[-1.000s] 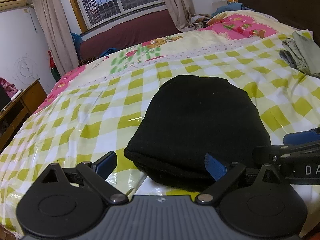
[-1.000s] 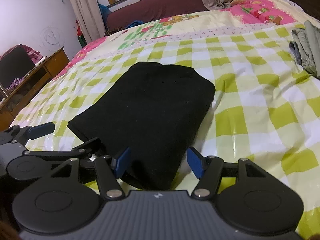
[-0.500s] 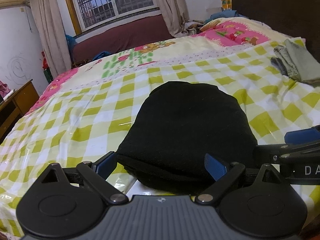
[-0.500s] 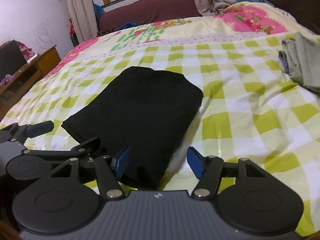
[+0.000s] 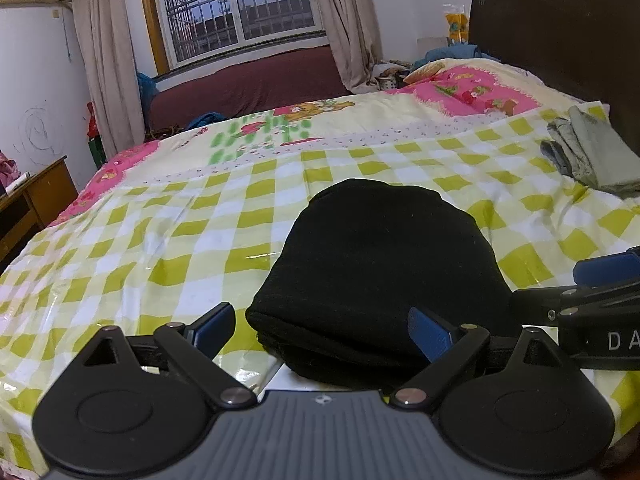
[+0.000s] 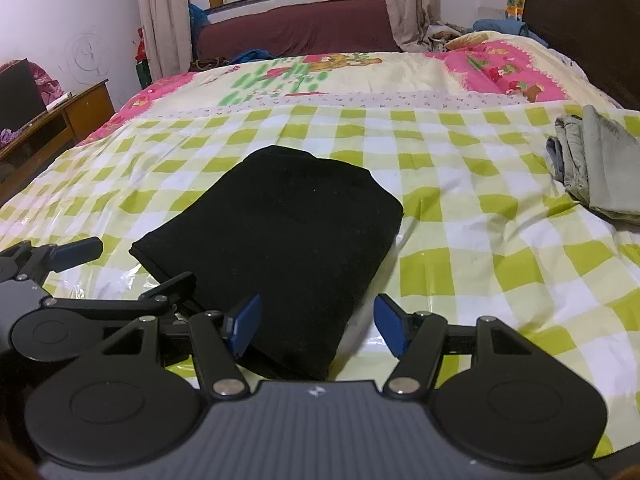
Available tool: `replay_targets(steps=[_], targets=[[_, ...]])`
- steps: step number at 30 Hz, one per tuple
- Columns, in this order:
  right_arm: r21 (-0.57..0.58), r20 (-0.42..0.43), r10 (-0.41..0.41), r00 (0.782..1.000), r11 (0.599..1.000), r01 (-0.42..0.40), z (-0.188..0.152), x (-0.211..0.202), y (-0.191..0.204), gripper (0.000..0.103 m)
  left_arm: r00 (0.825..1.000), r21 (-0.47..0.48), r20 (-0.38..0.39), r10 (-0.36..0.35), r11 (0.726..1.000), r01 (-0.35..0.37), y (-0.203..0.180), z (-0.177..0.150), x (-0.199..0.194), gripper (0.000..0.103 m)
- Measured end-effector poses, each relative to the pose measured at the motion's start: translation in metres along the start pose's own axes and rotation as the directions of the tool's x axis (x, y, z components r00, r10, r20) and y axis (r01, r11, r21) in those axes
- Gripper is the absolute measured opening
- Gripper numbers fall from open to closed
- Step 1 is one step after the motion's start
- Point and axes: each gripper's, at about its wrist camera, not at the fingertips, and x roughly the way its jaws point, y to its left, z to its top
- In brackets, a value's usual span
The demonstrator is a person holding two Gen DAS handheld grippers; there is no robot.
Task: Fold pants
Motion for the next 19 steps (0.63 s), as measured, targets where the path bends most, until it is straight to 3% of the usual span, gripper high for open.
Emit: replay_targets(steps=[19], targets=[[0.006, -0.023, 0.061, 0.998, 0.998, -0.061, 0.0, 0.017, -0.006, 0.064, 0.999, -0.031, -0.034, 0.03, 0.999, -0.031, 0.003, 0.001, 0.012, 0.103]])
